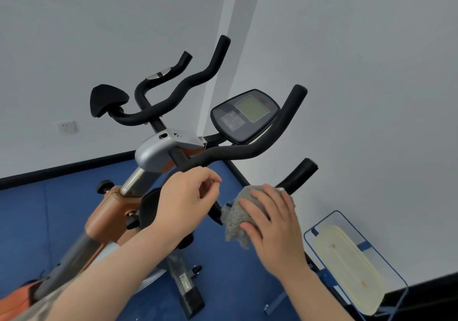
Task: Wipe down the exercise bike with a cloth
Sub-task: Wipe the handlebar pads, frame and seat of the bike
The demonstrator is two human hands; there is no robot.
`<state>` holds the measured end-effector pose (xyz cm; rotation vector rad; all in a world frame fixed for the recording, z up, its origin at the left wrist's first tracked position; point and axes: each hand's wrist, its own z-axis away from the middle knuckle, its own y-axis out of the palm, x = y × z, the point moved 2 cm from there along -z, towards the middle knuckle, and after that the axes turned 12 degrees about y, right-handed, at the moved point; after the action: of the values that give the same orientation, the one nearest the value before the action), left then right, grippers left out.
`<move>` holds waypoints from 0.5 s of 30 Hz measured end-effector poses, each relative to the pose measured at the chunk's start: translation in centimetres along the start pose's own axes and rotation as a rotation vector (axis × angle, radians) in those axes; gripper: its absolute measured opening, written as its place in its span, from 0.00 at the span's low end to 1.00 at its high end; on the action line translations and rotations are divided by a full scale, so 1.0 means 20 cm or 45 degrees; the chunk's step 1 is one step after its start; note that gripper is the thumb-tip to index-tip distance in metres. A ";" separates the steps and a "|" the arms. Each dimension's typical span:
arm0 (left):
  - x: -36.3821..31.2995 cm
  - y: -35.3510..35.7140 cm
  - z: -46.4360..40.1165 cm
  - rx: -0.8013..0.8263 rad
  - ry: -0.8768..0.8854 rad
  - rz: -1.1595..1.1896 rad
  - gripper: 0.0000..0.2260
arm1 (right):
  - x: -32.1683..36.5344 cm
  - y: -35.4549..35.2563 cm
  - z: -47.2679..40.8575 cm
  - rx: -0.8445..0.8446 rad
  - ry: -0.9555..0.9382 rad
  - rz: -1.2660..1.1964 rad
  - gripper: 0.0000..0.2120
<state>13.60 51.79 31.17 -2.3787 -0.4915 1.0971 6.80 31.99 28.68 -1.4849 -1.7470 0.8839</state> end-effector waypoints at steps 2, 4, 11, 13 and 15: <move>0.00 0.00 0.00 0.003 0.000 0.012 0.05 | 0.02 0.01 0.03 -0.058 0.157 -0.153 0.17; 0.00 0.00 0.00 0.005 -0.003 0.029 0.05 | 0.13 0.05 0.09 -0.097 0.326 -0.301 0.18; 0.00 -0.04 0.03 -0.023 0.151 -0.038 0.05 | 0.13 -0.01 0.08 0.007 0.250 -0.155 0.19; 0.02 -0.06 0.05 -0.076 0.191 -0.122 0.05 | 0.22 0.01 0.06 0.045 0.316 -0.042 0.18; 0.03 -0.07 0.05 -0.127 0.196 -0.194 0.04 | 0.33 0.05 0.00 0.121 0.304 0.113 0.18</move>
<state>12.95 53.51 31.01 -2.4417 -0.6743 0.8337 6.44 38.69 28.26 -1.5462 -1.4574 0.7870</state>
